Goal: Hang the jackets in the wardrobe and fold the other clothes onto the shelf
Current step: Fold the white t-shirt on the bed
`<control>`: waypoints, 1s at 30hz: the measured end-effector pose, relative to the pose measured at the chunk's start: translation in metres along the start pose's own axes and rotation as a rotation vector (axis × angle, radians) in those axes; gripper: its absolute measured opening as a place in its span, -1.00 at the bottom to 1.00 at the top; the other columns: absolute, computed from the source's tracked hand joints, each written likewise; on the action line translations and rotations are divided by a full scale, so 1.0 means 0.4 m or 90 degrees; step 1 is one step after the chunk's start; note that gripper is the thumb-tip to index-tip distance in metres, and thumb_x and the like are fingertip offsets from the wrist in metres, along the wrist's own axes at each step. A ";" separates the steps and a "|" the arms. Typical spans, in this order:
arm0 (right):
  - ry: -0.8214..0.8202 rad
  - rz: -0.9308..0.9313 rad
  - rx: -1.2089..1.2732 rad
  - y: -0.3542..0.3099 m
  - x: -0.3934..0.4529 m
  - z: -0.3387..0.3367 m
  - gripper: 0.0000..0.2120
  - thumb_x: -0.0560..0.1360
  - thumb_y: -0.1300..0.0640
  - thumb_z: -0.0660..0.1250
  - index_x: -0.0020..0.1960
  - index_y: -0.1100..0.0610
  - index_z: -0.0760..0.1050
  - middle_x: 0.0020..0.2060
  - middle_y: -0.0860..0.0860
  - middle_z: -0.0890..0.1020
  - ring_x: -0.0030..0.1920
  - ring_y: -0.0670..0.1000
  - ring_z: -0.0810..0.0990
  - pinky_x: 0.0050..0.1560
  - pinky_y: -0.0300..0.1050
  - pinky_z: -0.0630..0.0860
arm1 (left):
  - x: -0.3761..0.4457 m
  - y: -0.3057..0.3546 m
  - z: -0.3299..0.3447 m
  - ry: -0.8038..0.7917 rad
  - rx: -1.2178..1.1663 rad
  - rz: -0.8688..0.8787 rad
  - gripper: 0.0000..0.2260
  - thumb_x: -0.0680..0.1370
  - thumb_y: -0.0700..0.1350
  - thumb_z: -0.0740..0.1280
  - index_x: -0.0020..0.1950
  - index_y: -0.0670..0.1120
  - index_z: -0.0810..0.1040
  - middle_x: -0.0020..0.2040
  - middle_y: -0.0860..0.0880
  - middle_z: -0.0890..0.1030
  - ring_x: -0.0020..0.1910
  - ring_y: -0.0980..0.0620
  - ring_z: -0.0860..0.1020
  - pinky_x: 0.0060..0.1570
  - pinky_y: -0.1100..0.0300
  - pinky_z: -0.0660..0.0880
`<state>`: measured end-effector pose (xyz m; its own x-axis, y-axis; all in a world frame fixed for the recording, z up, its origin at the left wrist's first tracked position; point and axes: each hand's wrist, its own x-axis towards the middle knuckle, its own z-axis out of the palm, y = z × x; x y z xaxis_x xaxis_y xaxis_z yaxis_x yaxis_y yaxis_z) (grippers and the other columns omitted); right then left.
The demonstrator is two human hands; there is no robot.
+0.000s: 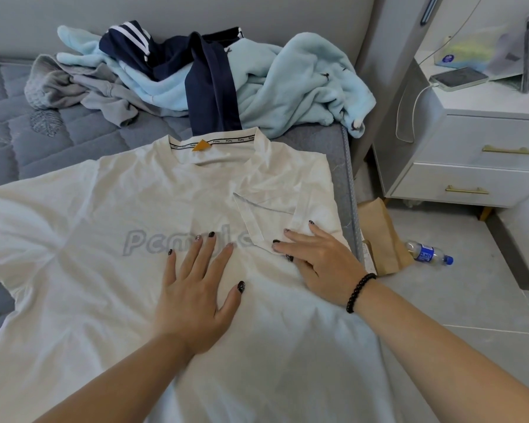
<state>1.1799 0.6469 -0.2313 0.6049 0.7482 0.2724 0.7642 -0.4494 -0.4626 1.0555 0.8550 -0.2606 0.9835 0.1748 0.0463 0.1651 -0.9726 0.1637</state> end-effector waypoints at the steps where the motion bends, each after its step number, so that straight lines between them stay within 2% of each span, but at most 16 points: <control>1: 0.008 0.075 0.068 -0.007 0.000 -0.002 -0.73 0.55 0.29 0.23 0.20 0.15 0.58 0.07 0.05 0.67 0.26 0.03 0.54 0.43 0.06 0.29 | 0.000 0.000 0.000 0.000 0.003 -0.001 -0.39 0.54 0.28 -0.07 0.58 0.12 0.11 0.59 0.03 0.07 0.57 0.03 -0.03 0.52 -0.14 -0.09; 3: 0.090 0.204 0.127 -0.013 0.024 -0.004 -0.76 0.56 0.12 0.26 0.19 0.10 0.58 0.02 0.00 0.64 0.13 -0.01 0.55 0.23 0.02 0.46 | 0.002 0.000 0.000 -0.001 0.007 -0.002 -0.38 0.54 0.28 -0.08 0.58 0.12 0.09 0.59 0.03 0.05 0.57 0.04 -0.06 0.52 -0.14 -0.10; 5: 0.148 0.305 0.008 -0.009 0.066 0.002 -0.71 0.51 -0.03 0.31 0.14 0.11 0.54 -0.04 -0.01 0.56 0.03 0.00 0.49 0.05 0.00 0.51 | 0.002 0.000 0.000 -0.001 0.006 -0.001 -0.38 0.54 0.28 -0.08 0.58 0.12 0.10 0.59 0.03 0.05 0.57 0.03 -0.05 0.52 -0.14 -0.10; 7: 0.121 0.451 -0.104 -0.008 0.104 0.014 -0.58 0.41 -0.16 0.35 0.06 0.15 0.44 -0.06 0.01 0.48 0.01 0.06 0.44 -0.06 -0.04 0.46 | 0.001 0.000 0.000 -0.003 0.009 -0.001 -0.38 0.54 0.28 -0.09 0.58 0.12 0.09 0.59 0.03 0.03 0.57 0.04 -0.06 0.52 -0.13 -0.11; 9: 0.090 0.559 -0.117 -0.015 0.124 0.030 -0.57 0.40 -0.17 0.32 0.00 0.17 0.38 -0.04 0.06 0.47 0.03 0.12 0.42 -0.07 -0.05 0.39 | 0.000 -0.001 0.000 -0.003 0.009 -0.004 -0.38 0.54 0.28 -0.09 0.58 0.12 0.08 0.59 0.04 0.02 0.57 0.04 -0.07 0.52 -0.12 -0.12; 12: 0.073 0.597 -0.113 -0.020 0.136 0.040 -0.75 0.48 -0.05 0.20 -0.16 0.15 0.36 -0.03 0.09 0.46 0.06 0.15 0.39 0.01 -0.02 0.35 | -0.001 0.000 0.001 -0.003 0.011 -0.006 -0.38 0.54 0.28 -0.09 0.58 0.12 0.08 0.60 0.03 0.02 0.58 0.04 -0.06 0.52 -0.12 -0.12; 15: 0.115 0.541 -0.101 -0.028 0.120 0.024 -0.78 0.46 0.02 0.20 -0.27 0.14 0.34 -0.18 0.03 0.38 -0.03 0.13 0.40 -0.02 0.00 0.37 | 0.001 -0.001 0.003 -0.004 0.007 -0.005 -0.39 0.54 0.28 -0.07 0.58 0.12 0.10 0.59 0.03 0.05 0.58 0.03 -0.04 0.52 -0.13 -0.10; 18: 0.188 0.284 -0.191 -0.058 0.052 0.035 -0.86 0.28 0.14 0.28 -0.40 0.14 0.36 -0.32 0.02 0.36 -0.24 0.09 0.37 -0.18 -0.04 0.31 | 0.002 -0.001 0.005 -0.001 0.007 -0.004 -0.39 0.55 0.28 -0.07 0.58 0.12 0.11 0.59 0.03 0.06 0.58 0.02 -0.03 0.52 -0.14 -0.09; 21: 0.192 0.099 -0.215 -0.069 -0.012 0.051 -0.90 0.12 0.22 0.32 -0.44 0.17 0.39 -0.33 0.05 0.43 -0.29 0.10 0.41 -0.21 -0.03 0.35 | 0.002 0.001 0.004 0.001 0.009 -0.002 -0.39 0.55 0.28 -0.08 0.58 0.13 0.08 0.59 0.03 0.05 0.58 0.02 -0.04 0.52 -0.13 -0.11; 24: 0.189 0.064 -0.222 -0.064 -0.032 0.040 -0.90 0.15 0.19 0.31 -0.44 0.17 0.39 -0.25 0.07 0.51 -0.22 0.15 0.49 -0.14 0.00 0.39 | -0.001 -0.002 0.004 -0.005 0.016 -0.005 -0.38 0.54 0.29 -0.11 0.59 0.14 0.03 0.60 0.04 0.00 0.58 0.03 -0.09 0.52 -0.12 -0.15; 27: 0.229 0.070 -0.190 -0.083 -0.014 0.026 -0.86 0.23 0.14 0.32 -0.41 0.18 0.39 -0.21 0.08 0.54 -0.18 0.13 0.52 -0.13 -0.04 0.40 | -0.002 -0.003 0.005 -0.004 0.015 -0.006 -0.38 0.54 0.30 -0.15 0.59 0.16 -0.04 0.60 0.05 -0.07 0.57 0.05 -0.16 0.52 -0.10 -0.21; 29: 0.260 0.091 -0.118 -0.102 0.026 0.037 -0.91 0.27 0.23 0.36 -0.32 0.22 0.45 -0.15 0.11 0.55 -0.12 0.11 0.55 -0.11 -0.05 0.46 | 0.000 -0.002 0.006 0.001 0.006 -0.006 -0.38 0.54 0.31 -0.14 0.59 0.16 -0.04 0.60 0.07 -0.08 0.57 0.07 -0.18 0.52 -0.09 -0.22; 30: 0.255 0.115 -0.070 -0.109 0.052 0.053 -0.93 0.31 0.30 0.35 -0.22 0.24 0.49 -0.07 0.12 0.56 -0.03 0.11 0.56 -0.05 -0.05 0.50 | 0.000 -0.001 0.005 0.006 -0.004 -0.006 -0.37 0.54 0.31 -0.13 0.59 0.15 -0.01 0.60 0.07 -0.06 0.57 0.08 -0.17 0.52 -0.08 -0.22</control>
<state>1.1543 0.6924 -0.2232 0.7526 0.4151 0.5112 0.6451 -0.6207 -0.4456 1.0555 0.8548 -0.2628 0.9811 0.1857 0.0539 0.1742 -0.9699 0.1699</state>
